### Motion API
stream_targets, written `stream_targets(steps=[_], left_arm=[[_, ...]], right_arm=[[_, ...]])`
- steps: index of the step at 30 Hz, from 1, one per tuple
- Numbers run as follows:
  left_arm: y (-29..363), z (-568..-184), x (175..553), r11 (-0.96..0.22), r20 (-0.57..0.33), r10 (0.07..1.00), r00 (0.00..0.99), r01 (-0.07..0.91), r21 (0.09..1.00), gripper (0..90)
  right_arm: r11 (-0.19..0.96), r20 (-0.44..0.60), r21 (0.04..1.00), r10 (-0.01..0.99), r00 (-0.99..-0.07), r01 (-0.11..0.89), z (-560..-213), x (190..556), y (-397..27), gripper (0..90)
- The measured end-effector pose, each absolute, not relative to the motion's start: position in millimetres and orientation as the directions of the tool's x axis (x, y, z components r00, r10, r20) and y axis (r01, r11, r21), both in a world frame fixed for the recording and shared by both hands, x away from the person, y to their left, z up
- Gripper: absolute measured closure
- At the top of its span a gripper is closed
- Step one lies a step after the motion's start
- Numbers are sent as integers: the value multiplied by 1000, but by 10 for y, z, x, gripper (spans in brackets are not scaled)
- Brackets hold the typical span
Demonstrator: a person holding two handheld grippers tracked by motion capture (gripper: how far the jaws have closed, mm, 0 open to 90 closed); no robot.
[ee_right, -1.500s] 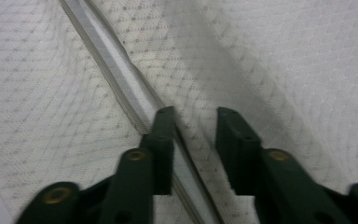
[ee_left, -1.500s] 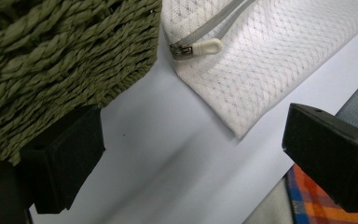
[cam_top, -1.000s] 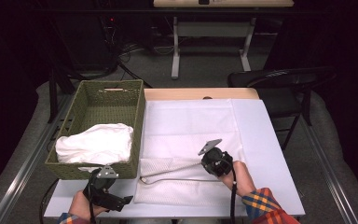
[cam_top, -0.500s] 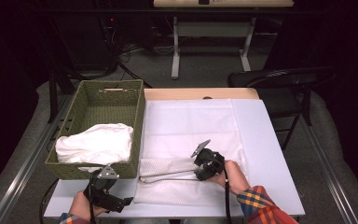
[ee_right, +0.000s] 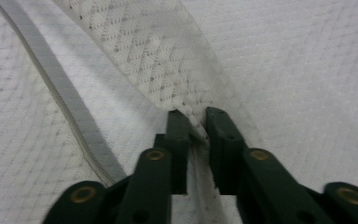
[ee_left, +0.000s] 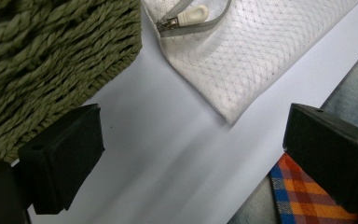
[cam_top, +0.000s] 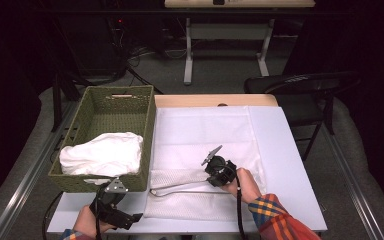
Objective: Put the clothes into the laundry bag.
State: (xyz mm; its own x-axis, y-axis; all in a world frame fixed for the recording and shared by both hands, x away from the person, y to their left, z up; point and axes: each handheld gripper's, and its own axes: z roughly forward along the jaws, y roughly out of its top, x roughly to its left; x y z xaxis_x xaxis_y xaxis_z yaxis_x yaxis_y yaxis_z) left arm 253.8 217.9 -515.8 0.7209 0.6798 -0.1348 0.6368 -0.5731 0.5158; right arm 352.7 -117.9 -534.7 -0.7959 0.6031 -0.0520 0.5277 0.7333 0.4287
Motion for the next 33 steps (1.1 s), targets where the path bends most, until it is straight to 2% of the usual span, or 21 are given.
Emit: stream_targets(steps=[3,11,19,27,33], left_arm=[[2167,-5153,2530,-579,-130,675,727,630,518,46],[2175,-5139,2518,-571,-119,680,724,624,534,41],[2182,-5119,2503,-566,-111,684,721,621,543,21],[2196,-5108,2491,-558,-112,685,720,617,555,17],[2184,-5113,2524,-554,-126,681,721,620,556,14]], right_arm=[[734,-86,434,611,-787,523,-5302,3493,-1194,856],[685,-96,515,644,-759,515,-5023,3484,-1272,869],[672,-114,524,664,-739,523,-4955,3517,-1265,886],[641,-95,571,672,-735,512,-4711,3597,-1235,887],[613,-41,586,676,-736,531,-4588,3648,-1257,888]])
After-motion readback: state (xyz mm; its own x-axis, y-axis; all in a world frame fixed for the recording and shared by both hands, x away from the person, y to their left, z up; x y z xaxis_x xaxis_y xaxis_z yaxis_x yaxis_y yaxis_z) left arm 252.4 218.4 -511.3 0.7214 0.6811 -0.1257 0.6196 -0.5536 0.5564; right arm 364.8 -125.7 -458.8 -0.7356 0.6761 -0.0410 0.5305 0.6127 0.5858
